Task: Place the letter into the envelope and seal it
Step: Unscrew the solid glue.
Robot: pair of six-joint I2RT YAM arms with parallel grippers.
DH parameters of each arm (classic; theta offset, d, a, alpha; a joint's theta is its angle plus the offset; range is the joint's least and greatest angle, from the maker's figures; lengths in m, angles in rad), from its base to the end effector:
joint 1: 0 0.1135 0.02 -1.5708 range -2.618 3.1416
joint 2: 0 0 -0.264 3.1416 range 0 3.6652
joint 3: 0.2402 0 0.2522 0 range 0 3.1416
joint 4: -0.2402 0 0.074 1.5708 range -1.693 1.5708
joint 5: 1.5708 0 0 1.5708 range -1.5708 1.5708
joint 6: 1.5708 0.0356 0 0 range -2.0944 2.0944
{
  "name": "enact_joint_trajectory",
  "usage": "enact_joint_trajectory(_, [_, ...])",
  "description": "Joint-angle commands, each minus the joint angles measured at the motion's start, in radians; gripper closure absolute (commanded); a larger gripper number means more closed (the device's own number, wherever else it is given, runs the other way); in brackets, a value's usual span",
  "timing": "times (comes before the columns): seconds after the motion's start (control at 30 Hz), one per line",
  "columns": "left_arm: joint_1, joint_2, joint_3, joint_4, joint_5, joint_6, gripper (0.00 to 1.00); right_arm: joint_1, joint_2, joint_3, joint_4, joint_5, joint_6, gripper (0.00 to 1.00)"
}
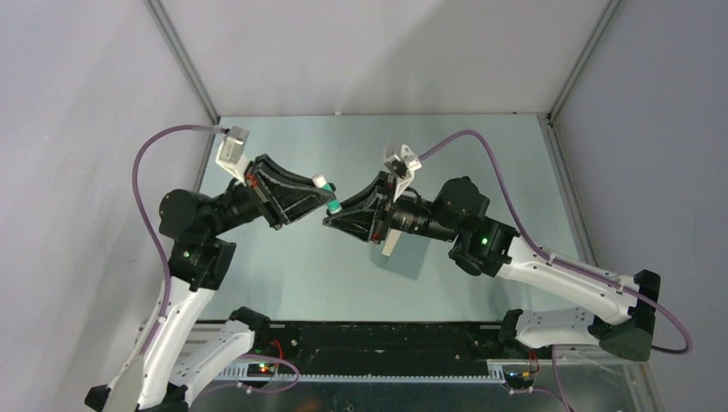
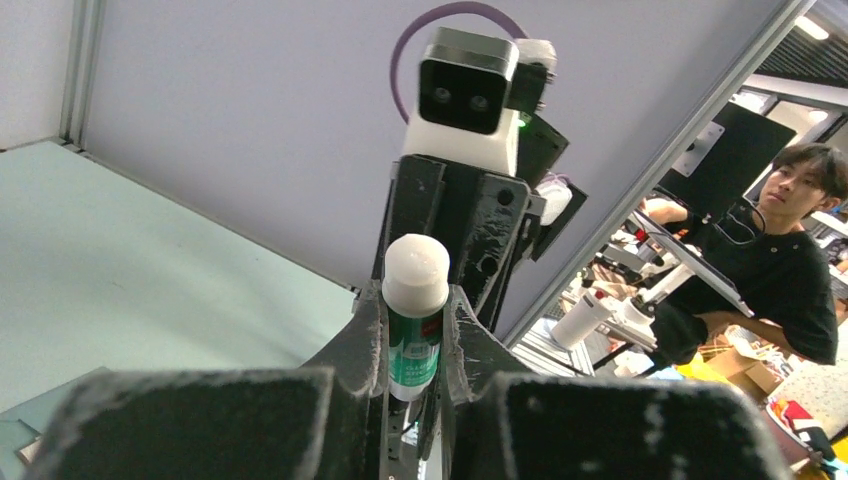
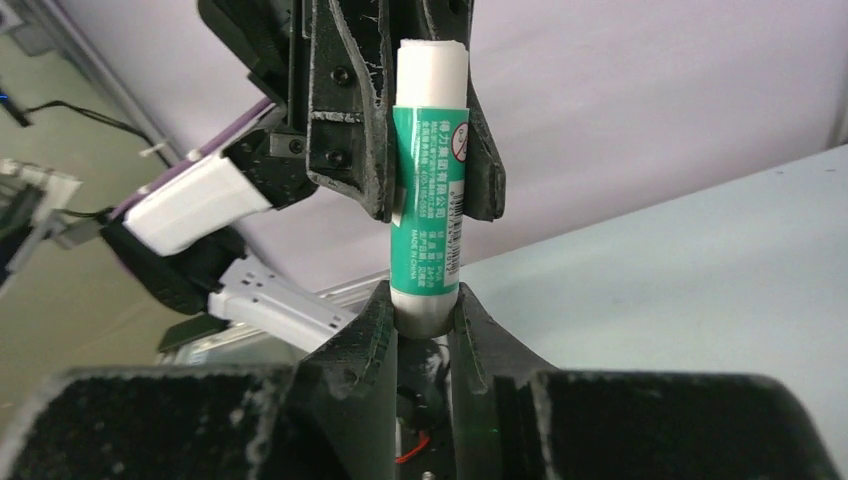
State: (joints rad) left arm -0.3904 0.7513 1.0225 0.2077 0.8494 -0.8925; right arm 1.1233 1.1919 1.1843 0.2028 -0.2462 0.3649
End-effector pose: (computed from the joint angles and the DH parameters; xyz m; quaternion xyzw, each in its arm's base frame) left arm 0.1133 -0.0755 0.4621 0.2236 0.5458 -0.6374 0.4959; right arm 0.1108 0.2510 0.4380 -0.3214 0.5502 0.5767 0.5113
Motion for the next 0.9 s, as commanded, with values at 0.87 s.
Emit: enact_joint_trajectory(0.87, [0.004,-0.007,-0.012,0.132,0.067,-0.072,1.00,-0.267,0.435,-0.029,1.303,-0.709,1.131,1.00])
